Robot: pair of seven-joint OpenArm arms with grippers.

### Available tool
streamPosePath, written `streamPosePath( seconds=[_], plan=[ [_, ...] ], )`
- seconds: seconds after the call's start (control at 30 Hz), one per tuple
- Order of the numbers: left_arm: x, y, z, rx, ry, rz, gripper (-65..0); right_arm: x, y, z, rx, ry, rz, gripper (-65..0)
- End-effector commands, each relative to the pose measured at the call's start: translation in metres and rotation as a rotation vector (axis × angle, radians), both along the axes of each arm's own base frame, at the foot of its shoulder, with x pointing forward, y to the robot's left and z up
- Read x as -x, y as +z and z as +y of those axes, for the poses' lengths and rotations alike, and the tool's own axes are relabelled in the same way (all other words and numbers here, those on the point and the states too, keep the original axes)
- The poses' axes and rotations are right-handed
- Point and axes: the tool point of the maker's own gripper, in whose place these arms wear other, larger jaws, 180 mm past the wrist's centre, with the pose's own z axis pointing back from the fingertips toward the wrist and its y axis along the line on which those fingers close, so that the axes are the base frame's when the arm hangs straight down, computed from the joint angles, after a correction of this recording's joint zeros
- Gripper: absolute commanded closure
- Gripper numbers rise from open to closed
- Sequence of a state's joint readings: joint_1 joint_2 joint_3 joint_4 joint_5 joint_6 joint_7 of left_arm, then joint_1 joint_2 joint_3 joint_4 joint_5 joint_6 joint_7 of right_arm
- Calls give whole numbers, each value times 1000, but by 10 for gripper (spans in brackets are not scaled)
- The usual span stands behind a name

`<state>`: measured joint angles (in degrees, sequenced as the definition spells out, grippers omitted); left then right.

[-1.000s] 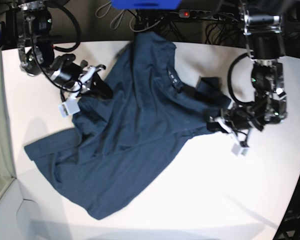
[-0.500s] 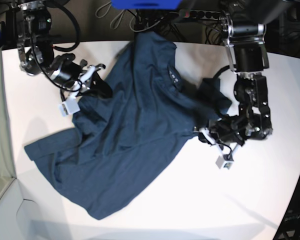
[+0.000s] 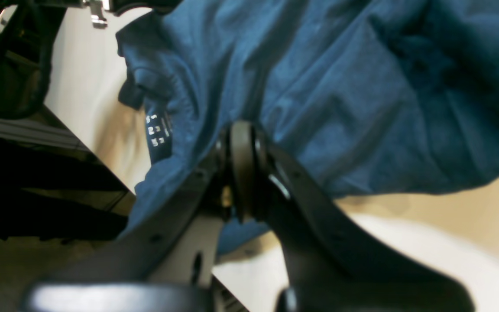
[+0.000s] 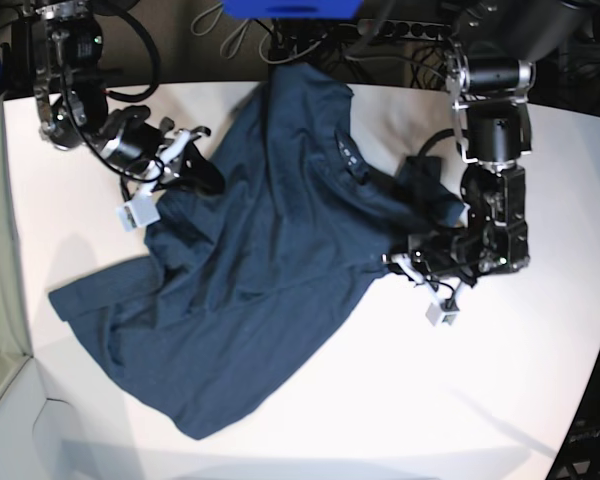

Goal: Layout the t-shirt on the table in an organized manner, then fold the t-shirt properly
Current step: 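Release and regrasp the shirt side with the left gripper, then pull the shirt with the left gripper to spread it flat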

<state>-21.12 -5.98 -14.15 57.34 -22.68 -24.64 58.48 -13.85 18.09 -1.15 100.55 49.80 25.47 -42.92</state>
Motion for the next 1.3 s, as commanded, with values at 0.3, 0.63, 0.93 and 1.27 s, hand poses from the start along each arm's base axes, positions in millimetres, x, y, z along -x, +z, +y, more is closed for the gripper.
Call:
streamPosePath(
  seconds=[0.3,0.63,0.93,1.27],
  plan=[
    [-30,7,32,-3,76,-44,-2,11,-24,6,-11,36,71,0],
    [-40,-1,46,9,142,-87,-2,22,-70,-18,85,7,168,0],
    [-55,18,73,-28,164,-156,-2,11,-96,-96,304,-139,162,0],
    [-71,45,88,-42,174,-214,-2,-33,-54,-171,370,-310,51,0]
  ],
)
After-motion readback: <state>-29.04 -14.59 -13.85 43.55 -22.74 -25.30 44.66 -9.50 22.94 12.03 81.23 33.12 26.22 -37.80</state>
